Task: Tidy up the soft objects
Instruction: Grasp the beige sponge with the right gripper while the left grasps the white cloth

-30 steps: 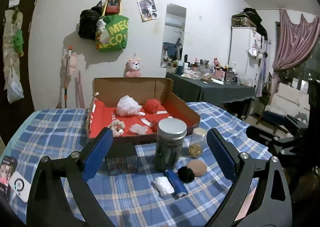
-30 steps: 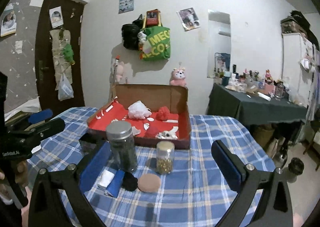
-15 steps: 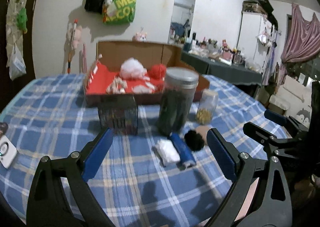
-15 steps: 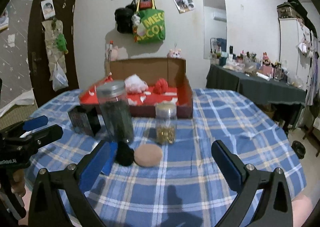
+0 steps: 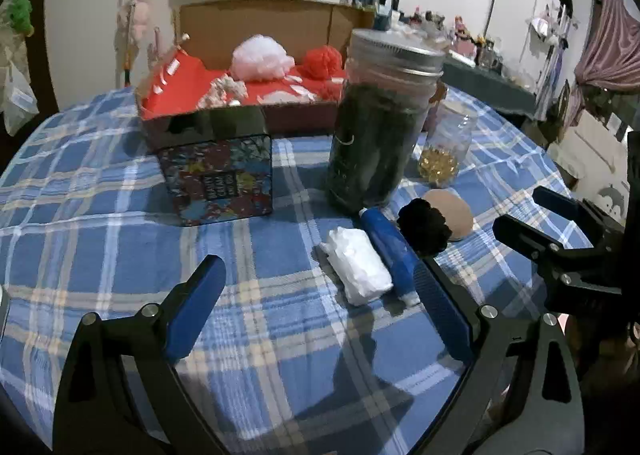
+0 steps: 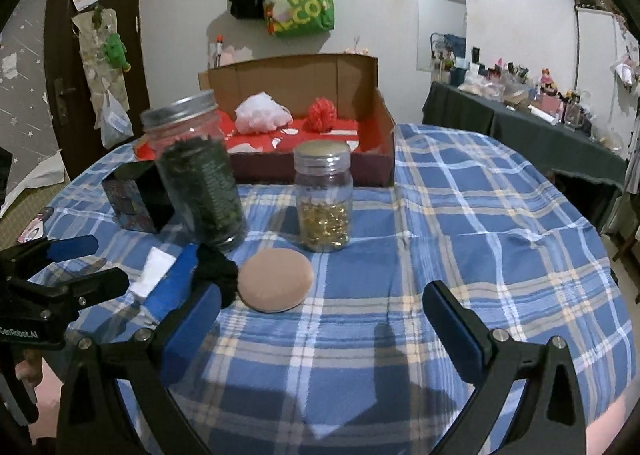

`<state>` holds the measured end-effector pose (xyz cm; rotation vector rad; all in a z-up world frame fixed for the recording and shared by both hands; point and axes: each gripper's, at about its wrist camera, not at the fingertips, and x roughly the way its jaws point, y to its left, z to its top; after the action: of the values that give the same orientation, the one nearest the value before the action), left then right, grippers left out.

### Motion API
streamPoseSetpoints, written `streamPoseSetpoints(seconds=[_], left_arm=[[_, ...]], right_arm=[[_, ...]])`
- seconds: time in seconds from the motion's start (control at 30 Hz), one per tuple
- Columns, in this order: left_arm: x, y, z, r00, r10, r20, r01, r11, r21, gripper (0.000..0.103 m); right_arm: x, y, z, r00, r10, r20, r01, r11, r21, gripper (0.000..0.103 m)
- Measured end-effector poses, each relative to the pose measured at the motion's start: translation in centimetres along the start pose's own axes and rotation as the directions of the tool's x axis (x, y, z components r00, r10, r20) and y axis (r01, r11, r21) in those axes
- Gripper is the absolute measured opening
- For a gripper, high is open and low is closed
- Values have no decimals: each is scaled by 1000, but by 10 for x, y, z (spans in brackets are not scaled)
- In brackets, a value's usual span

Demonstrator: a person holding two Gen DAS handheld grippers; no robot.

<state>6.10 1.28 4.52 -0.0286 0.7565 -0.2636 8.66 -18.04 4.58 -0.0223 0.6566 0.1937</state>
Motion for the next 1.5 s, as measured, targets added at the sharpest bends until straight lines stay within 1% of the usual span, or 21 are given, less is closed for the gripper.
streamPoseSetpoints(seconds=[0.1,0.2,0.3,0.37,0.43,0.5,0.6,0.7,0.83,0.97,1.03,1.2,1.3,1.37,1.4,1.43,1.47,1.5], left_arm=[[12,0,4,999,-10,-47,10,1000,13,96],[26,-4,5,995,10,-101,-3,998,60,96],[36,-6,6,991,26,-133,-15,996,86,96],[39,-5,6,990,45,-137,-31,995,97,97],[39,0,6,988,85,-126,-69,990,125,97],[35,4,6,988,95,-119,-77,986,146,97],[32,4,9,989,82,-119,-63,986,155,97],[34,-2,9,990,64,-127,-41,984,175,95],[44,-9,11,988,30,-153,-4,986,164,95],[48,-6,11,987,-7,-163,28,992,125,83],[48,-6,10,988,-25,-155,44,992,120,81],[41,-11,10,989,-11,-145,37,984,173,81],[41,-11,11,986,-39,-163,67,982,175,81],[44,-13,12,985,-47,-167,76,982,170,81],[45,-14,12,985,-45,-165,74,982,173,79],[46,-15,12,986,-45,-161,74,981,178,67],[47,-17,11,986,-49,-160,78,980,182,60],[48,-19,10,985,-57,-164,88,978,189,54]], right_arm=[[9,-4,4,1000,8,-25,-8,1000,1,103],[17,-6,6,999,16,-47,-16,1000,-3,103],[26,-7,9,997,17,-70,-18,1000,-13,103],[33,-6,10,996,19,-91,-21,1000,-23,103],[38,-5,10,994,22,-111,-26,999,-35,103],[42,-3,11,991,38,-131,-45,998,-51,103],[47,1,13,986,60,-158,-73,994,-81,103],[54,5,15,980,63,-189,-85,990,-109,103],[57,8,19,978,48,-203,-79,986,-144,102],[60,10,20,977,44,-208,-78,984,-159,100],[58,9,19,976,58,-209,-92,983,-158,98],[57,16,16,975,43,-219,-94,970,-225,96],[58,18,18,974,44,-222,-98,965,-242,93],[59,19,19,974,47,-223,-103,963,-250,89],[60,19,20,973,51,-224,-109,962,-251,88],[61,21,20,972,64,-228,-122,960,-251,84],[62,22,20,971,74,-229,-132,959,-251,76],[62,24,19,968,99,-231,-157,955,-251,71]])
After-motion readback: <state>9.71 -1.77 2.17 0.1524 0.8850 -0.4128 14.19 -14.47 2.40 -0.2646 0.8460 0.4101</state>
